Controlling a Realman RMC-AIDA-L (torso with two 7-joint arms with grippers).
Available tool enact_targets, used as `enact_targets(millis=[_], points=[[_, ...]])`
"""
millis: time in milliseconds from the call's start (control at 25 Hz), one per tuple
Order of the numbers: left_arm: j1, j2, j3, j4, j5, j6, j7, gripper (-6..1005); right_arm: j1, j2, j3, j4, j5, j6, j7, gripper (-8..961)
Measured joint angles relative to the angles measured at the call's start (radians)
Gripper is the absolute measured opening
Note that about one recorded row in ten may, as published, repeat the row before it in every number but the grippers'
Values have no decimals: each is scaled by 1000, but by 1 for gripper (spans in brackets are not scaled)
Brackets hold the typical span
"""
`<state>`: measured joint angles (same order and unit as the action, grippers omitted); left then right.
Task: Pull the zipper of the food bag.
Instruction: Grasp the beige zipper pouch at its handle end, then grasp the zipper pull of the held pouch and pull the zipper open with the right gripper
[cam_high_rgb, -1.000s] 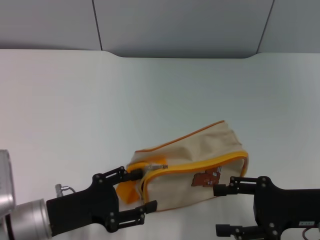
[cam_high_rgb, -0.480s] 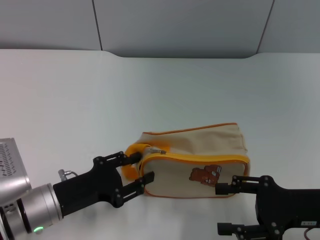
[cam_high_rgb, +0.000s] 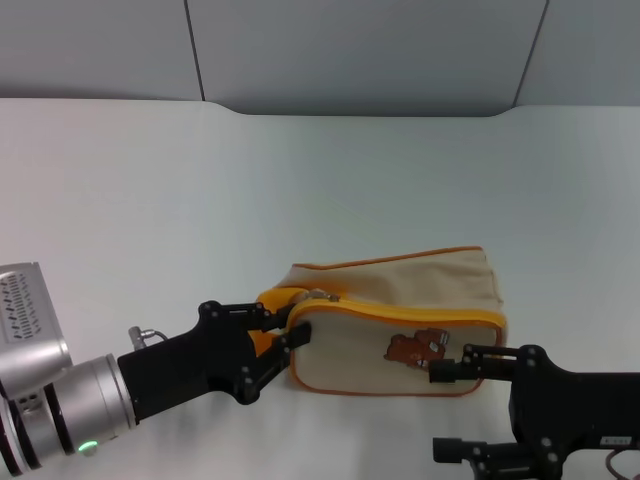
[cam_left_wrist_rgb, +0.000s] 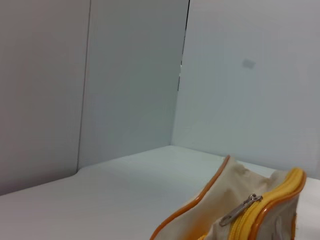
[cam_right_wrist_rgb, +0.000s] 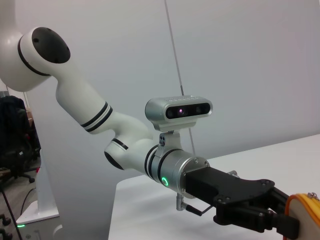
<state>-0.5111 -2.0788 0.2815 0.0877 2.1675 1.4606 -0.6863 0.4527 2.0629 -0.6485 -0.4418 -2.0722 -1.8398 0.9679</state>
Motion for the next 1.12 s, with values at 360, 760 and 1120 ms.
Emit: enact_targets(millis=[360, 760, 1120], points=[[11, 10, -3, 53, -41, 52, -10, 162, -16, 23, 4, 21, 285, -9, -119, 717], [0, 19, 42, 180, -35, 157, -64, 126, 51, 23, 1, 43, 335, 140, -425, 698], [-35, 17, 68, 197, -34, 176, -90, 117, 89, 23, -10, 43, 332, 197, -628, 681]])
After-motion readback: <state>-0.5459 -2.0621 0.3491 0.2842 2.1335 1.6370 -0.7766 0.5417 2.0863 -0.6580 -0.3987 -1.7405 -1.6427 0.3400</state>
